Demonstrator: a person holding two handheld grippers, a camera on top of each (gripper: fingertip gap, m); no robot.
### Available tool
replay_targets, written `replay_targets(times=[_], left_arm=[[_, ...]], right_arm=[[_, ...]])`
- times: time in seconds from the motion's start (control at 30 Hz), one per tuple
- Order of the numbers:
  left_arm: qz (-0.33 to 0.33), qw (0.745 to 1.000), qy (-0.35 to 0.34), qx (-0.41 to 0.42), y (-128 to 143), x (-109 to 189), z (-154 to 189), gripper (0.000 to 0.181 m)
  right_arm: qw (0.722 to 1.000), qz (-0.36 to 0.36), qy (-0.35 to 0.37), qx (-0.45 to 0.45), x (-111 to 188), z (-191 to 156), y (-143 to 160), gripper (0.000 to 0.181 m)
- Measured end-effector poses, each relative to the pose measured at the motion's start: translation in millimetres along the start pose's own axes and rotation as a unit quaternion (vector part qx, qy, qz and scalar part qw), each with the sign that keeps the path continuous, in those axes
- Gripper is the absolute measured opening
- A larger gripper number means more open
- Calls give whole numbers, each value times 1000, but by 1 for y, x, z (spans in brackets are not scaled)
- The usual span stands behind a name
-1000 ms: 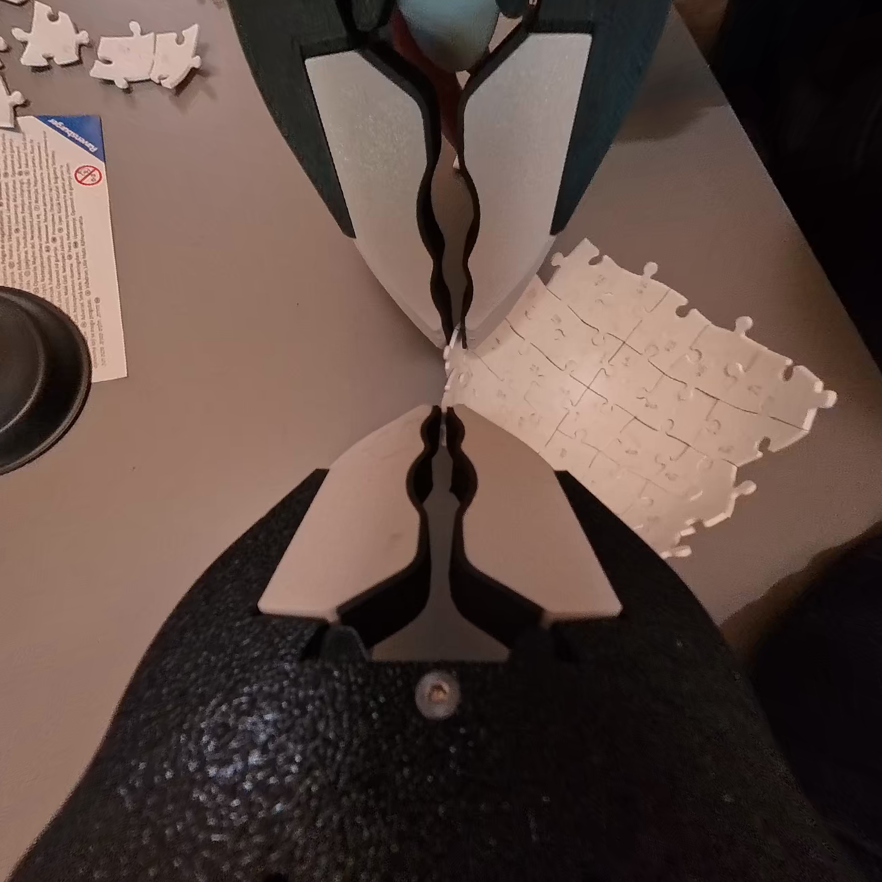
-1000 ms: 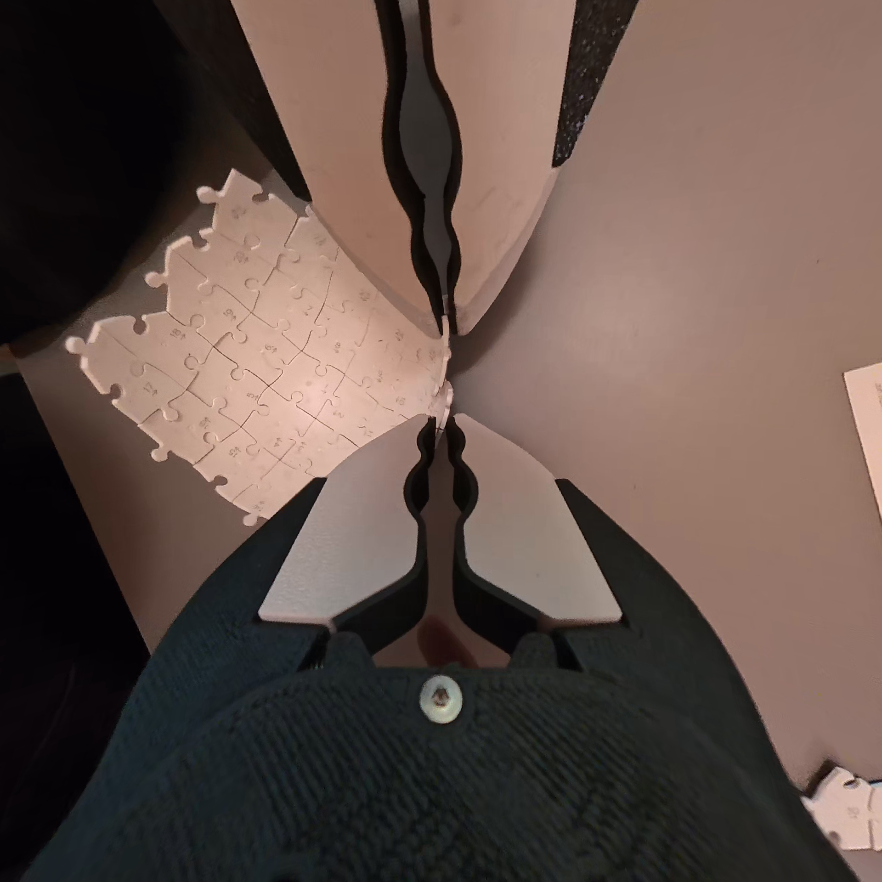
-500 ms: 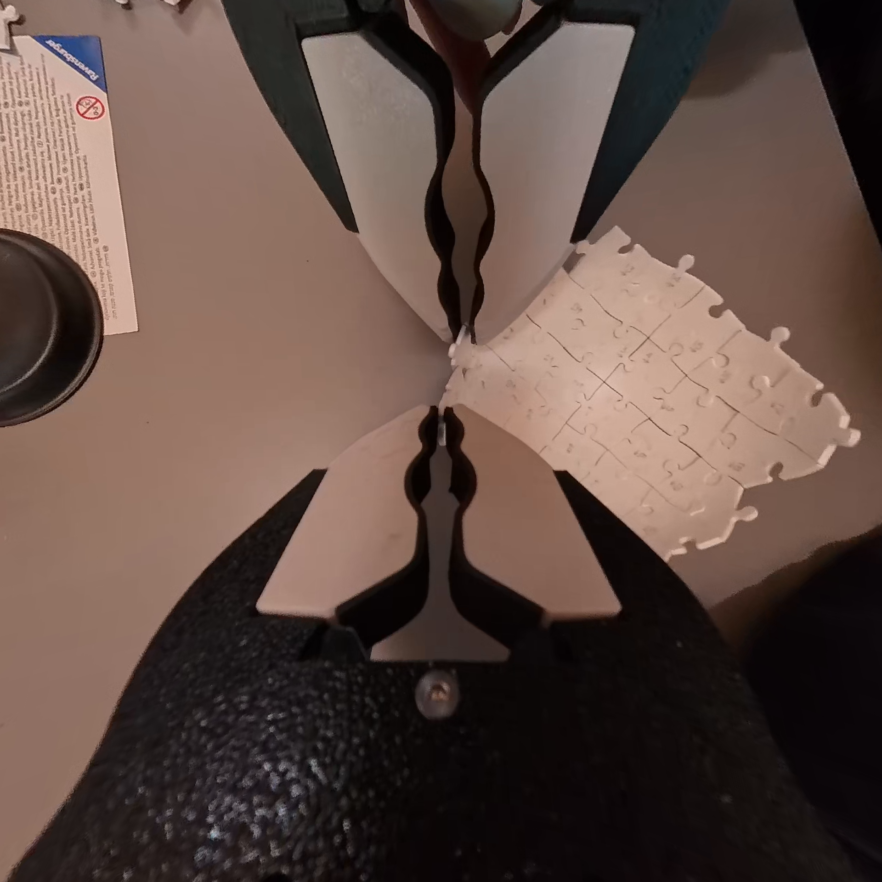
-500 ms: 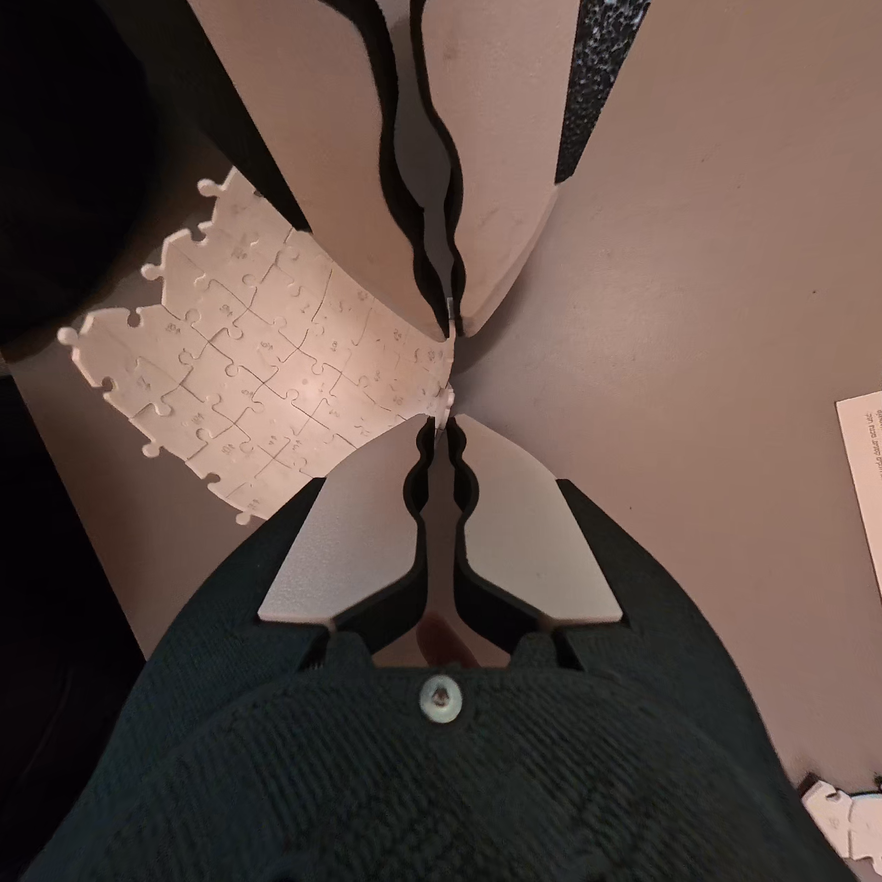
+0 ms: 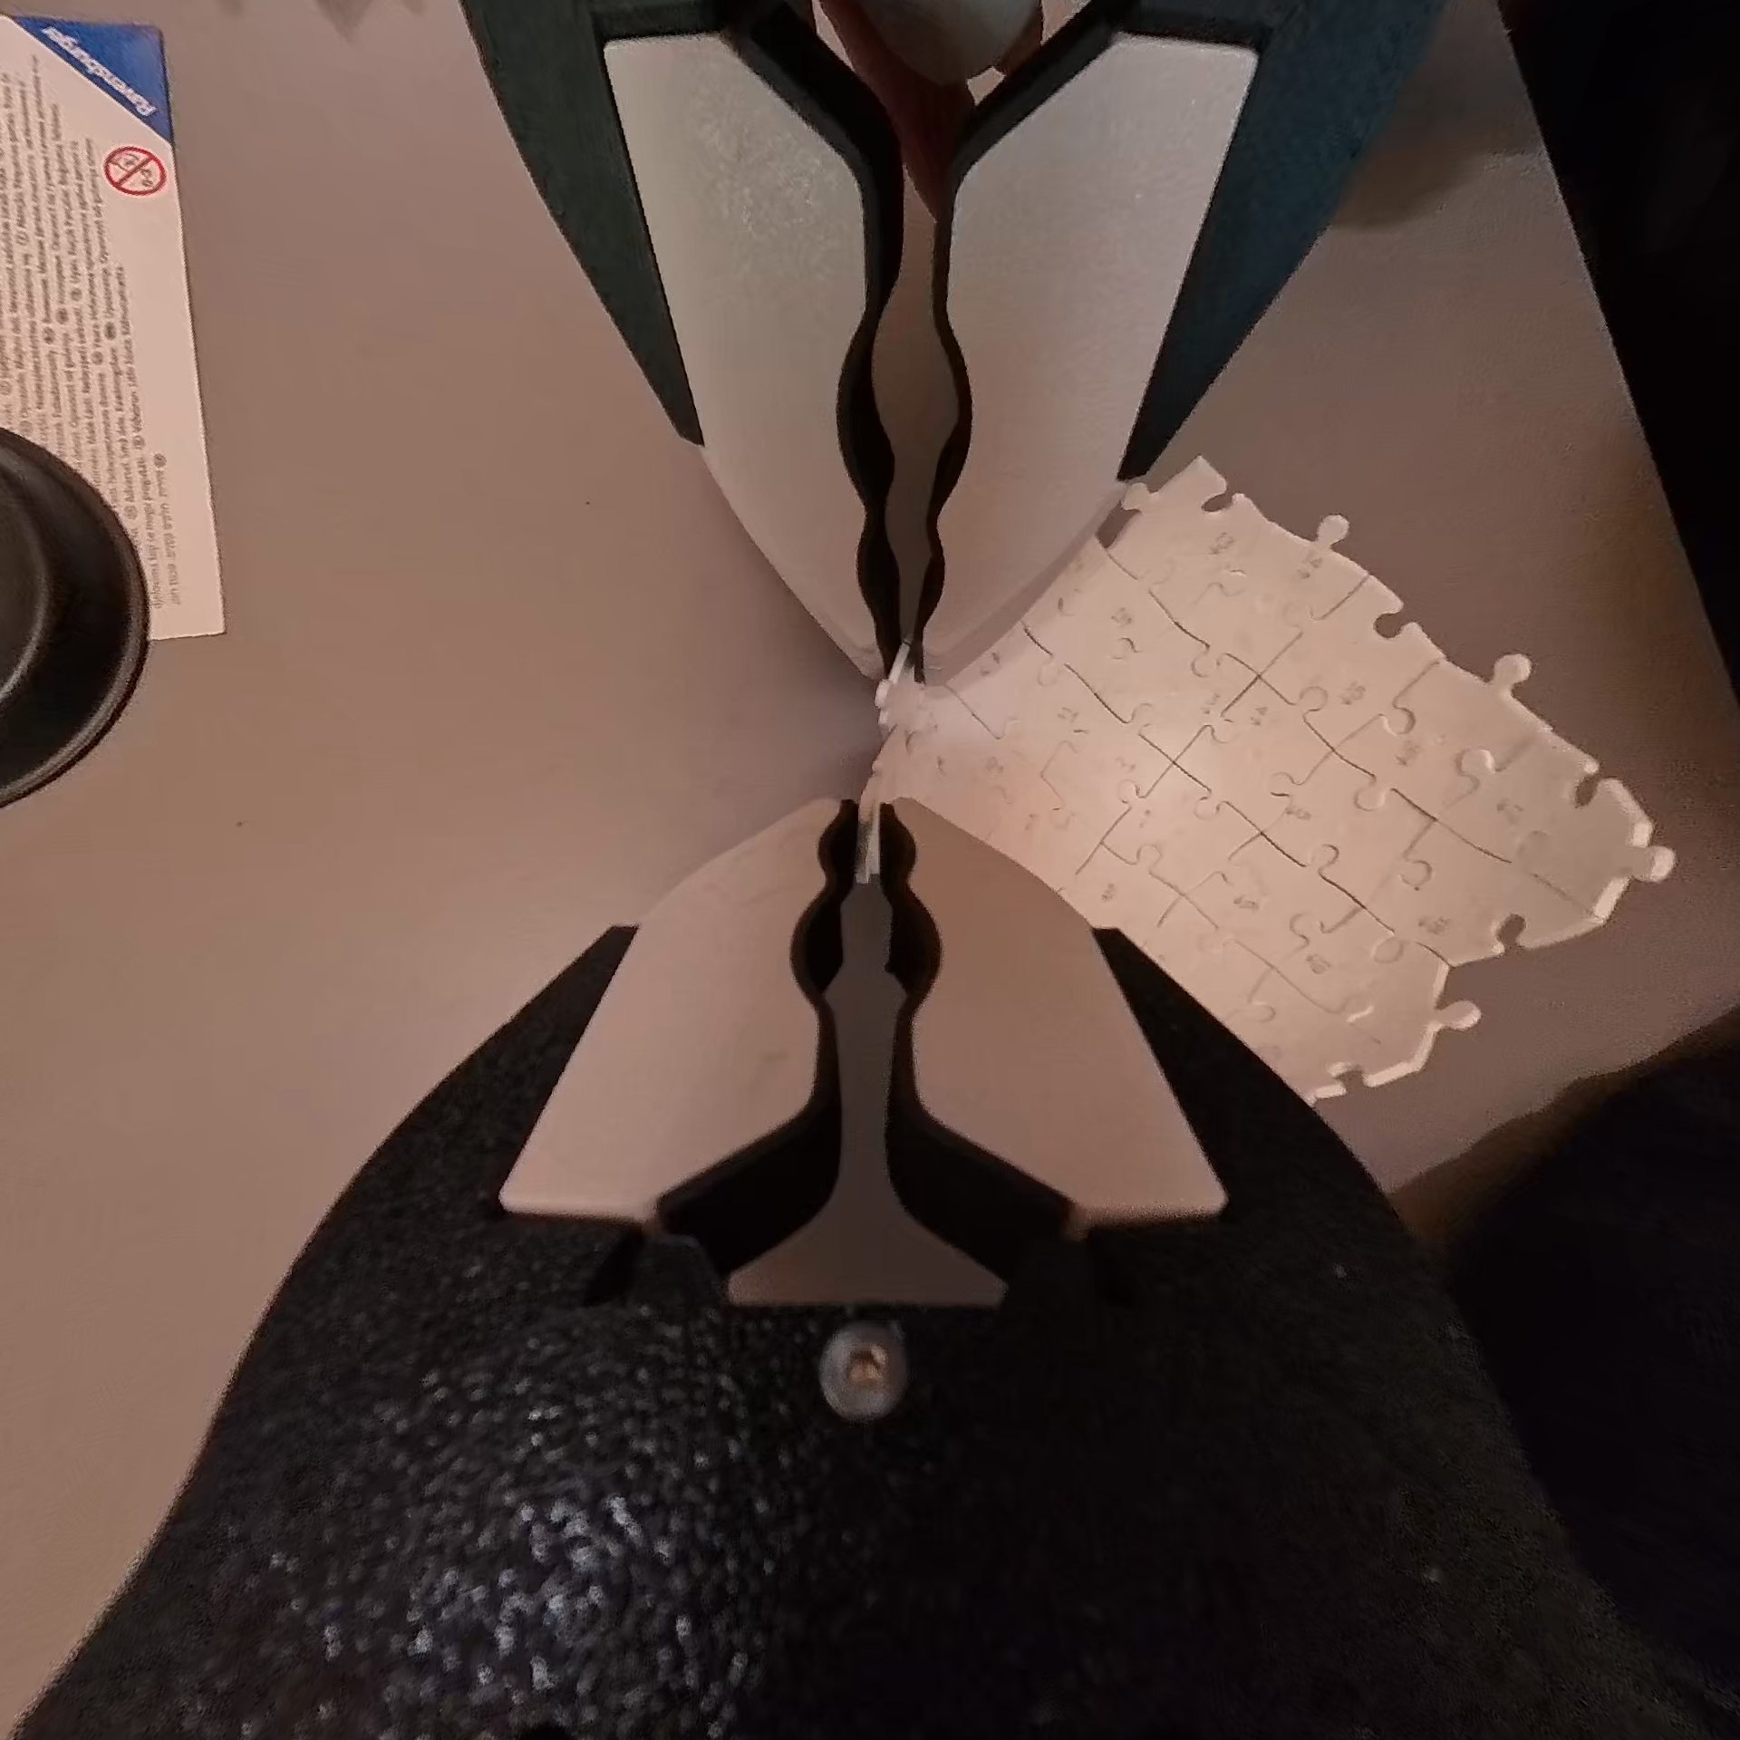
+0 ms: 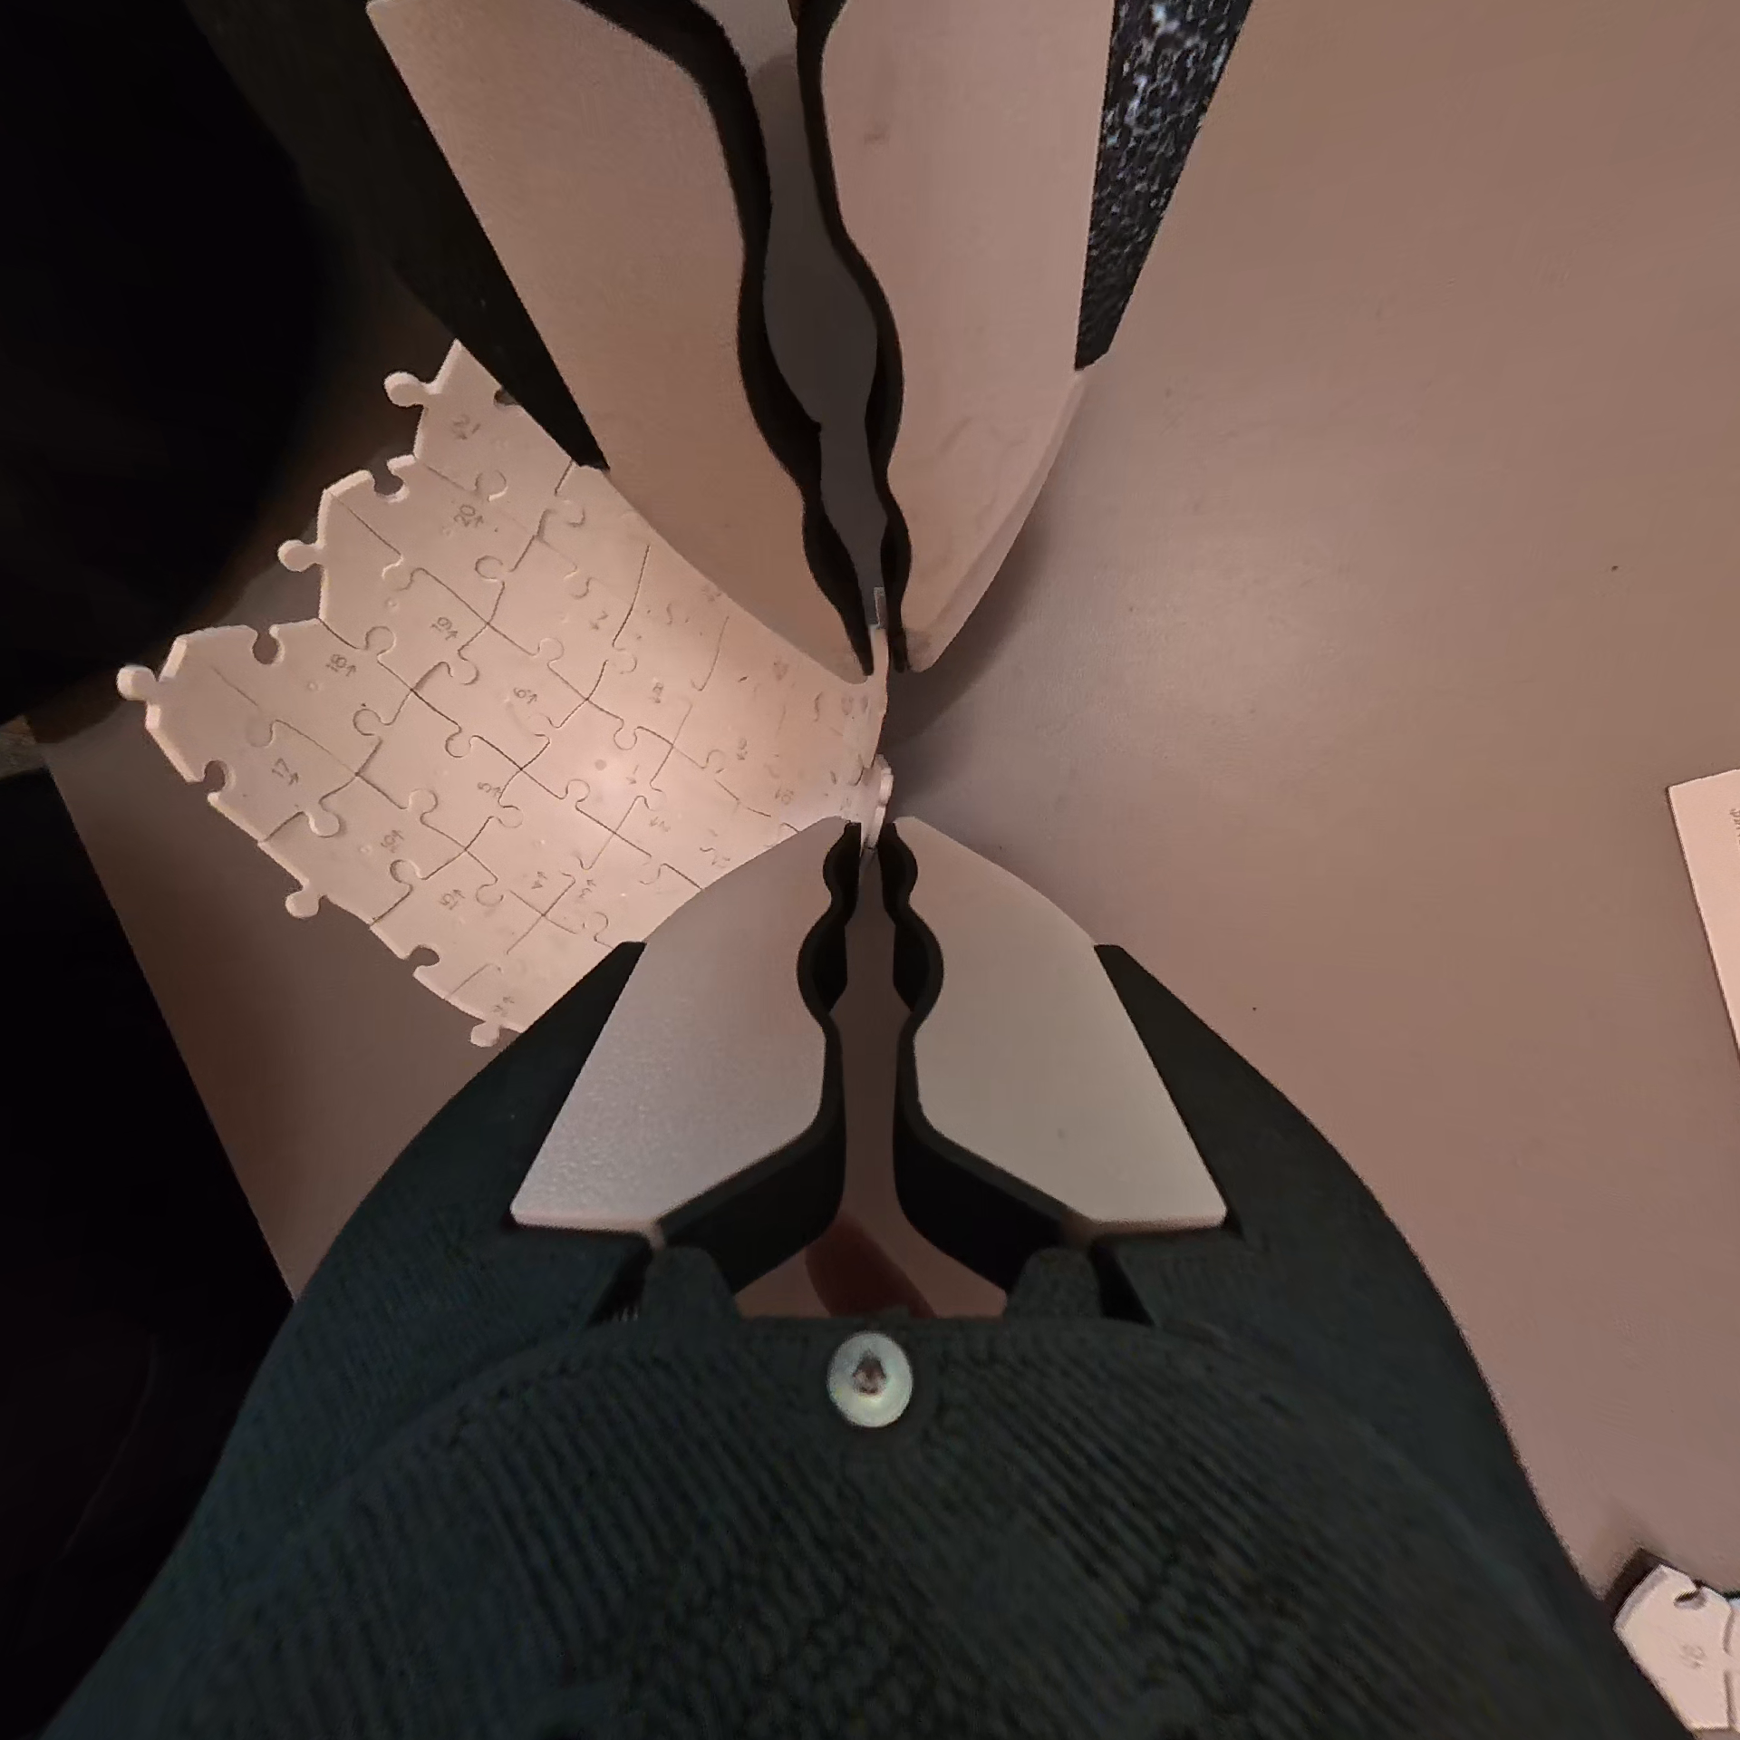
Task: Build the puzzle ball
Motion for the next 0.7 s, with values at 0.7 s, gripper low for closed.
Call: replay_targets(times=[0.7], left_arm=[[31, 996, 69, 35, 1, -20, 0, 10]], right_arm=[[1000, 18, -11, -15, -2, -2, -1, 4]])
Point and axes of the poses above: each gripper's, where its closed fingertips meet, x back along the fingers, y out of its underside, z = x × y across the jaws, the point moved 5 cm from there along x, back along the fingers, and after that the axes turned 6 degrees about -x, right-handed, at the moved point
